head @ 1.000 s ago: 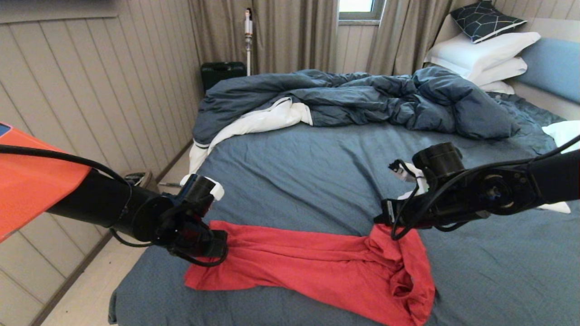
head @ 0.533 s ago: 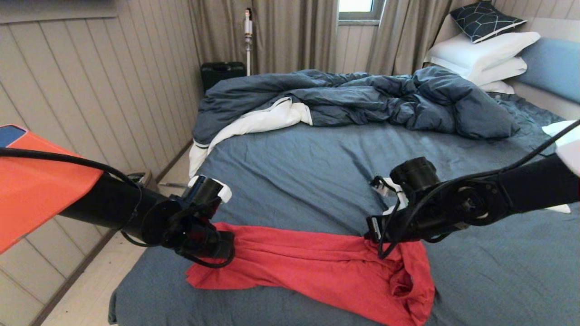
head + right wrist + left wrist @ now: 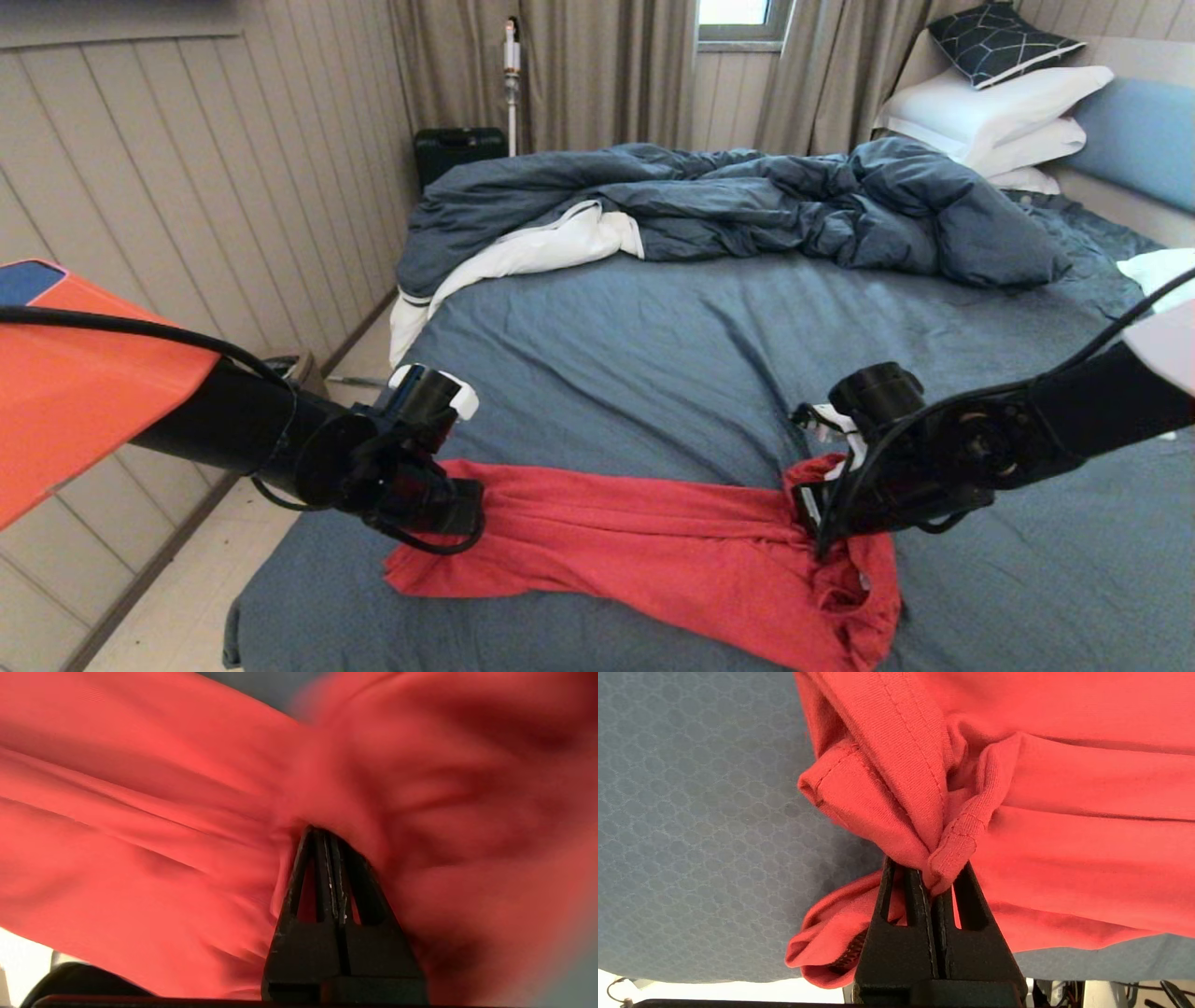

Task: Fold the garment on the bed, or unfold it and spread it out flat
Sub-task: Unford the red T-shirt

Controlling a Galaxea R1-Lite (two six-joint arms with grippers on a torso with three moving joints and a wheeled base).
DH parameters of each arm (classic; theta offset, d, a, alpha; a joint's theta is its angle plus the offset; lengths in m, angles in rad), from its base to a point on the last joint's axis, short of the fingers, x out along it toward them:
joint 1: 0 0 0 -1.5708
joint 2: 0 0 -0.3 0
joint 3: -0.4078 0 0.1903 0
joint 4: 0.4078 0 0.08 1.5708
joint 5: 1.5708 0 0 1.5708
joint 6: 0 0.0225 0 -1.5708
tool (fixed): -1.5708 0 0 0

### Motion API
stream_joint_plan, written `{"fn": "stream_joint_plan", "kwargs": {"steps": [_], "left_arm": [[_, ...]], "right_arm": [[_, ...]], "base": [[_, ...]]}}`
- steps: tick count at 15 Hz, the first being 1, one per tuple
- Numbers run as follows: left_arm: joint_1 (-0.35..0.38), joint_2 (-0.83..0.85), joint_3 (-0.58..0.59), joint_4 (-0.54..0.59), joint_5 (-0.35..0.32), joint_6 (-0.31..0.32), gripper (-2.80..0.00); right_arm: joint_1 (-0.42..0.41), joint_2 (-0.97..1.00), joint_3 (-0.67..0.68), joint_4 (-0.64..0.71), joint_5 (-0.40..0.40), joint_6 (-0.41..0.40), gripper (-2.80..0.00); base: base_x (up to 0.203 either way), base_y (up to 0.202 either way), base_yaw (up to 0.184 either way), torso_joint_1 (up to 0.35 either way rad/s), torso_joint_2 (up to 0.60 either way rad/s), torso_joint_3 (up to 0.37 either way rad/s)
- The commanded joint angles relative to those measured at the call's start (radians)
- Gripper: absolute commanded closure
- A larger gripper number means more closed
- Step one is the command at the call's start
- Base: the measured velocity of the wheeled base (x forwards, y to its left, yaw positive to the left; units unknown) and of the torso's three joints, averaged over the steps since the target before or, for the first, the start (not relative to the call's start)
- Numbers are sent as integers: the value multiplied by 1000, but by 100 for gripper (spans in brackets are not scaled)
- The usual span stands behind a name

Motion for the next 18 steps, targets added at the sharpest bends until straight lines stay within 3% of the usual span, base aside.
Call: {"fn": "stream_joint_plan", "kwargs": {"steps": [1, 8, 16, 17, 18], "left_arm": [[-5, 2, 1, 1, 1, -2, 0], [-14, 13, -5, 1, 2, -1, 0], [-39, -28, 26, -52, 5, -21, 0], [-41, -28, 24, -53, 5, -25, -280], [-41, -26, 19, -53, 5, -25, -280]], "right_arm": [[-80, -46, 41, 2, -4, -31, 0], [-375, -109, 116, -46, -2, -182, 0], [-377, -270, 100, -43, 57, -177, 0], [-378, -270, 102, -44, 60, -175, 0], [-379, -270, 103, -43, 61, -175, 0]], "base": [[0, 0, 0, 0, 0, 0], [0, 0, 0, 0, 0, 0], [0, 0, 0, 0, 0, 0], [0, 0, 0, 0, 0, 0], [0, 0, 0, 0, 0, 0]]}}
